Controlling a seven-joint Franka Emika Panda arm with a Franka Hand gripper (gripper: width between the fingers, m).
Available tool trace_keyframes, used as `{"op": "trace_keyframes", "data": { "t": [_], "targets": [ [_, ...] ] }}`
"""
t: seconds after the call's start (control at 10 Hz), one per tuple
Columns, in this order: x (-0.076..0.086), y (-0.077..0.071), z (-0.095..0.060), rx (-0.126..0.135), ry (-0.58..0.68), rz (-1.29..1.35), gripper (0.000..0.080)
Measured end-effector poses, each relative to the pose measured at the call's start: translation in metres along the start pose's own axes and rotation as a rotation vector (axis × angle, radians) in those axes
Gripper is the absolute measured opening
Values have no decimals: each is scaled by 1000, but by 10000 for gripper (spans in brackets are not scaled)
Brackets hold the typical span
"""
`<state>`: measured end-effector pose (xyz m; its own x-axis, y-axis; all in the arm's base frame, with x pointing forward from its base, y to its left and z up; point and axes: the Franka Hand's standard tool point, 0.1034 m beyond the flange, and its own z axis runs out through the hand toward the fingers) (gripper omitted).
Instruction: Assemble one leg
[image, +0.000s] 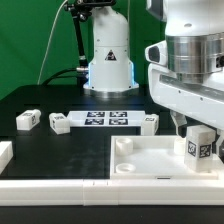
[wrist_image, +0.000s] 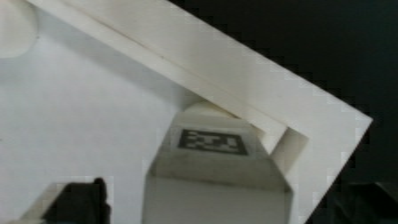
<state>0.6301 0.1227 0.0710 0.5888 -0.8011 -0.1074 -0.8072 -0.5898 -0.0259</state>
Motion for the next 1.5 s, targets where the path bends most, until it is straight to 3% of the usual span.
{"op": "trace_keyframes", "data": {
  "t": [0.2, 0.3, 0.8, 1.0, 1.1, 1.2, 1.3, 1.4, 1.5],
  "targets": [
    [-4, -1, 0, -8, 7, -233, 648],
    [-8, -2, 0, -28, 14, -323, 649],
    [5, -1, -2, -64, 27, -996, 649],
    [6, 0, -2, -66, 25, -1088, 649],
    [6, 0, -2, -66, 26, -1085, 553],
    [6, 0, -2, -66, 26, -1085, 553],
    [6, 0, -2, -64, 26, -1064, 370],
    [6, 0, -2, -64, 27, -1035, 290],
    [6, 0, -2, -64, 27, -1038, 290]
  ]
}}
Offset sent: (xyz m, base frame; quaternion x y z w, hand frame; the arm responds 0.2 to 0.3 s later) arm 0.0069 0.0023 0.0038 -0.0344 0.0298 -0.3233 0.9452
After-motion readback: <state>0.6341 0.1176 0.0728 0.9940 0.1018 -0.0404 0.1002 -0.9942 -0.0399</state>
